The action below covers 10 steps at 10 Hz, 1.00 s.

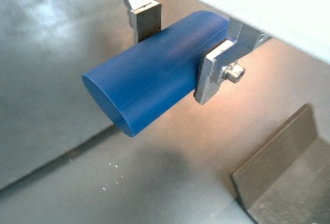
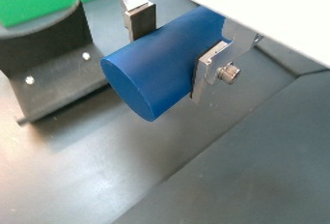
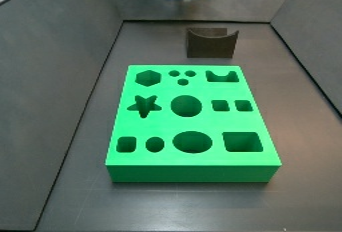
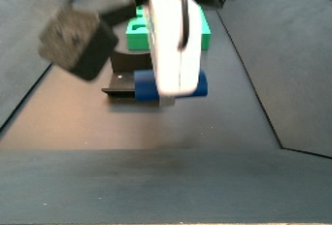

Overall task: Pick up the oval object. Move up. Place the oval object on the fixture. Regrasp the oval object. Move to above the board. Insert the oval object.
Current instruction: Place the oval object on the fixture.

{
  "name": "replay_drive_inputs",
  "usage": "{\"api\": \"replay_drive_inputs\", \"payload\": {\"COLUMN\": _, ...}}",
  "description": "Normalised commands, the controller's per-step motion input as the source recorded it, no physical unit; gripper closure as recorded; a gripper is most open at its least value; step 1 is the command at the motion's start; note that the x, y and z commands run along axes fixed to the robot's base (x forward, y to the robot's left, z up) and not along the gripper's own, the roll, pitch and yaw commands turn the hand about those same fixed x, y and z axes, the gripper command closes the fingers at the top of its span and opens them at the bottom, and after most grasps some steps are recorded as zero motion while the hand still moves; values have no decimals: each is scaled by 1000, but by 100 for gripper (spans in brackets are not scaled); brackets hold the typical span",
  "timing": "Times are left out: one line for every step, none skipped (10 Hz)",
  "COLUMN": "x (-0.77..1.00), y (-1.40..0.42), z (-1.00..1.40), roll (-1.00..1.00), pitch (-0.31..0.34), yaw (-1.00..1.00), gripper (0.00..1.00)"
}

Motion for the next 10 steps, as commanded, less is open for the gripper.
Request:
{"api": "replay_drive_inputs", "payload": {"x": -22, "y": 0, "z": 1000, "roll": 43, "pitch": 59, "yaw": -25, "gripper": 100}}
{"api": "replay_drive_inputs", "payload": {"x": -25, "y": -1, "z": 964, "roll": 52, "pitch": 66, "yaw": -19, "gripper": 100}}
{"api": "replay_drive_inputs", "payload": {"x": -20, "y": -1, "z": 801, "roll": 56, "pitch": 71, "yaw": -12, "gripper": 100}}
{"api": "replay_drive_inputs", "payload": {"x": -14, "y": -1, "z": 637, "roll": 57, "pitch": 76, "yaw": -2, "gripper": 100}}
{"api": "replay_drive_inputs", "payload": {"x": -6, "y": 0, "z": 469, "roll": 60, "pitch": 84, "yaw": 7, "gripper": 100}}
{"api": "replay_drive_inputs", "payload": {"x": 2, "y": 1, "z": 246, "roll": 60, "pitch": 99, "yaw": 17, "gripper": 100}}
{"api": "replay_drive_inputs", "payload": {"x": 508, "y": -1000, "z": 346, "roll": -27, "pitch": -22, "yaw": 1000, "gripper": 100}}
{"api": "replay_drive_inputs", "payload": {"x": 514, "y": -1000, "z": 301, "roll": -26, "pitch": -21, "yaw": 1000, "gripper": 100}}
{"api": "replay_drive_inputs", "payload": {"x": 480, "y": -1000, "z": 289, "roll": -26, "pitch": -13, "yaw": 1000, "gripper": 100}}
{"api": "replay_drive_inputs", "payload": {"x": 417, "y": -954, "z": 260, "roll": -24, "pitch": -6, "yaw": 1000, "gripper": 100}}
